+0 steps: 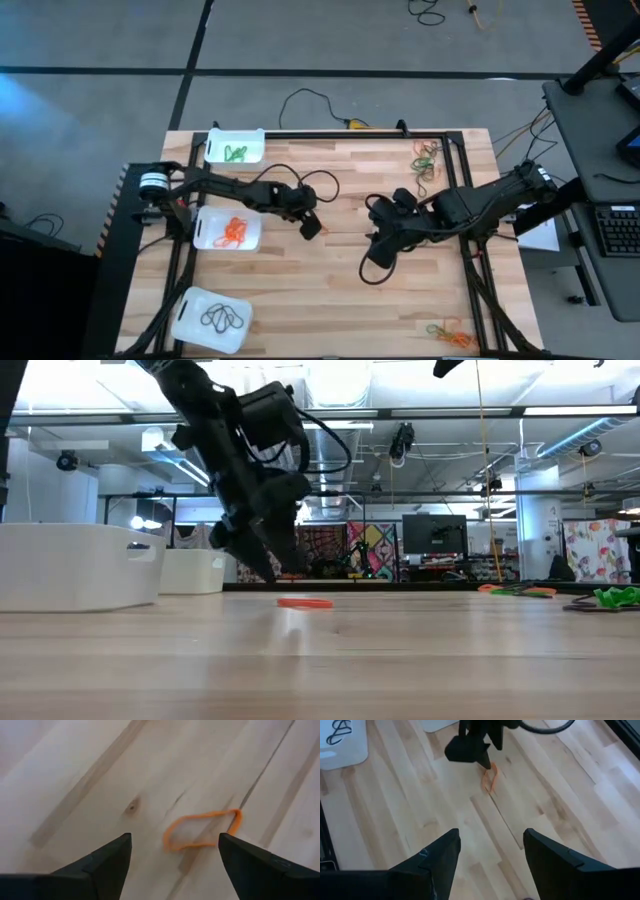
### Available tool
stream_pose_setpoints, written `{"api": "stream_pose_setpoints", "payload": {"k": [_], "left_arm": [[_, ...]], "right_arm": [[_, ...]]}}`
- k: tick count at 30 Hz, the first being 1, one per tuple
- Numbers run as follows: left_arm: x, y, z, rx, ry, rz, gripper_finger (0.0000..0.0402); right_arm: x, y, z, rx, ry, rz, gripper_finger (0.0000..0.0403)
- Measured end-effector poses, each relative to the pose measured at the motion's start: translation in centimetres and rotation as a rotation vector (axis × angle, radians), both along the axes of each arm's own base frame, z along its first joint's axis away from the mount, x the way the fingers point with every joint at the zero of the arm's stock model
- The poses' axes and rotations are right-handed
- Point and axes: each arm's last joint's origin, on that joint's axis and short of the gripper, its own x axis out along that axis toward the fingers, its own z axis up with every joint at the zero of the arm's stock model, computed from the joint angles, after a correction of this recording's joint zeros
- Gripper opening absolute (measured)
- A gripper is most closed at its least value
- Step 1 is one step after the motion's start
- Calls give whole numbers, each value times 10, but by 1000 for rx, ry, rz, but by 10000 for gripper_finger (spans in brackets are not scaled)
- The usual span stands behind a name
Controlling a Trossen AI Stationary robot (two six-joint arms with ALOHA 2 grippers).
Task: Sort rubber bands into baskets
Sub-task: Put the orange rubber band into the middle white bin
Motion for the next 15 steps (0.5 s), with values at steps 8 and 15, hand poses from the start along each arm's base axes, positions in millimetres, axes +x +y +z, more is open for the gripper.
{"api": "stream_pose_setpoints", "payload": {"k": [8,15], "left_arm": [[6,1,-25,-9,45,122,241],[9,-8,-37,41,72,143,145]], "right_arm": [[0,0,0,0,0,0,212],[0,0,0,-2,1,2,212]]}}
